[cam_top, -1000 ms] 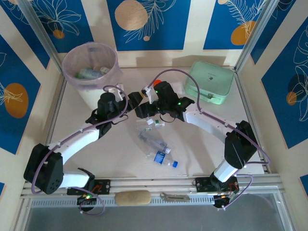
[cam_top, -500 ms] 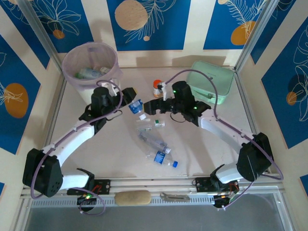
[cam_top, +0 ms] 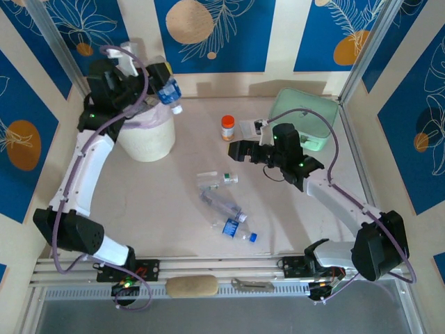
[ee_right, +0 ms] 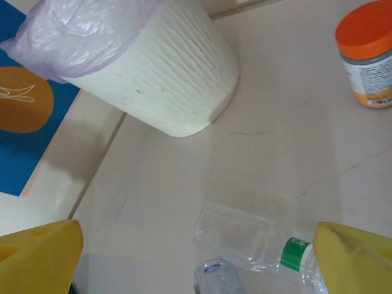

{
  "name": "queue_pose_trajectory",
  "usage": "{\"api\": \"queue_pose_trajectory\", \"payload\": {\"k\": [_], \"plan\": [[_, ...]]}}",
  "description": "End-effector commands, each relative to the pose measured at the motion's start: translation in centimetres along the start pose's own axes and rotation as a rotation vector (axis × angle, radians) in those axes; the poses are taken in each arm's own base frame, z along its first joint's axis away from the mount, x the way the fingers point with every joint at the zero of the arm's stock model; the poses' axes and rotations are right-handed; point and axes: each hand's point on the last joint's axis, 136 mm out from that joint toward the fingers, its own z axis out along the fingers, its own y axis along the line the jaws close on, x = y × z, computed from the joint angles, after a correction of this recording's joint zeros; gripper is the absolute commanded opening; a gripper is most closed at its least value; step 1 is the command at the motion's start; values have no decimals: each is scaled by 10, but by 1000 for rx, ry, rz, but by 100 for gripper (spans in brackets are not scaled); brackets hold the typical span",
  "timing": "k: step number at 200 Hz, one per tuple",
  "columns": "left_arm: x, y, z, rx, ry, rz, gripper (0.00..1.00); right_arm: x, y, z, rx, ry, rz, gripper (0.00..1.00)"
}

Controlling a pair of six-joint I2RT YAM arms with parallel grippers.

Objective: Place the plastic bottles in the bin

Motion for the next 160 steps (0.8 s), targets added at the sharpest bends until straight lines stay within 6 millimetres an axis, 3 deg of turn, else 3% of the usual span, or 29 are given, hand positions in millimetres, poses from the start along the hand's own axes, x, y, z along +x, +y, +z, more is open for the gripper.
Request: {"api": "queue_pose_trajectory", "payload": {"k": [1, 39, 68, 107, 134, 160], "plan": [[-12, 33, -5, -85, 22, 56, 53, -5, 0, -10, 12, -37, 10, 97], [-50, 85, -22, -200, -81, 15, 50, -5, -4, -18, 36, -54, 13, 97], [-61, 127, -30, -273, -147, -62, 49, -4, -6, -21, 42, -62, 19, 97], [-42, 169, -22, -316, -162, -180, 48, -2, -4, -23, 39, -58, 28, 97], [-19, 185, -12, -312, -127, -244, 49, -1, -6, -27, 47, -65, 33, 97], [-4, 188, -3, -288, -91, -282, 50, -1, -7, -30, 53, -72, 35, 97]]}}
